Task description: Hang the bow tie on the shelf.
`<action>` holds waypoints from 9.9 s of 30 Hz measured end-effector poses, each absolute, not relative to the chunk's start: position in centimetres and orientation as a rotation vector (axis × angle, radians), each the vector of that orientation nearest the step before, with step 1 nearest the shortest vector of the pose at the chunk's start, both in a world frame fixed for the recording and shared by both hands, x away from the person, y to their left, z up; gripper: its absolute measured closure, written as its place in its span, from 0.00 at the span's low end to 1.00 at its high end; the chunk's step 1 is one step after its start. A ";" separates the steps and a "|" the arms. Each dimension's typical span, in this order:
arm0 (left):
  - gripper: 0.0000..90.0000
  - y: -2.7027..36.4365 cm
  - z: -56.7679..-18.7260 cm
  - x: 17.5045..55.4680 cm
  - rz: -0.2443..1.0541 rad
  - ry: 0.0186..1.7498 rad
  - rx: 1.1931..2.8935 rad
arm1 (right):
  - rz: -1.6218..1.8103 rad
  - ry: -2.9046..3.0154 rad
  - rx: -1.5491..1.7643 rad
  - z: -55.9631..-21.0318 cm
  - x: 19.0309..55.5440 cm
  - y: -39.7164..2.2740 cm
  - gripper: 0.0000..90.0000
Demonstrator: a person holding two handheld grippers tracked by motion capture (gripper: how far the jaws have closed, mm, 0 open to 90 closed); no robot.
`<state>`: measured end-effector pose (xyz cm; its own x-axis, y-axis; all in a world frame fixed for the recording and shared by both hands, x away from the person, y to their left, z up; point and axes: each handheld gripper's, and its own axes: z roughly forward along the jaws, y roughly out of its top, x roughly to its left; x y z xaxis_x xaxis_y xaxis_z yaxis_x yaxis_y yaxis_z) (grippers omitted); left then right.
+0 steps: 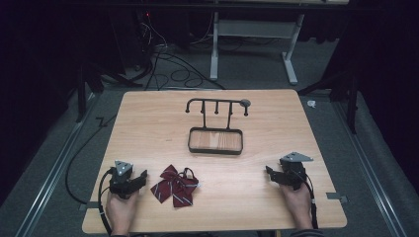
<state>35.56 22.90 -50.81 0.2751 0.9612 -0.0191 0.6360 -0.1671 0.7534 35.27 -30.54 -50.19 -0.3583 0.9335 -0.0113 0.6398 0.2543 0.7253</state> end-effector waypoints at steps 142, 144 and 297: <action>0.99 10.4 -48.0 37.0 0.228 1.029 2.087 | 0.901 2.093 1.429 -50.2 35.3 -30.7 0.38; 1.00 10.5 -47.9 37.0 0.232 1.028 2.083 | 0.900 2.093 1.430 -50.2 35.3 -30.7 0.38; 1.00 3.5 -33.3 46.2 0.333 0.768 1.931 | 0.905 2.097 1.432 -50.2 35.3 -30.7 0.38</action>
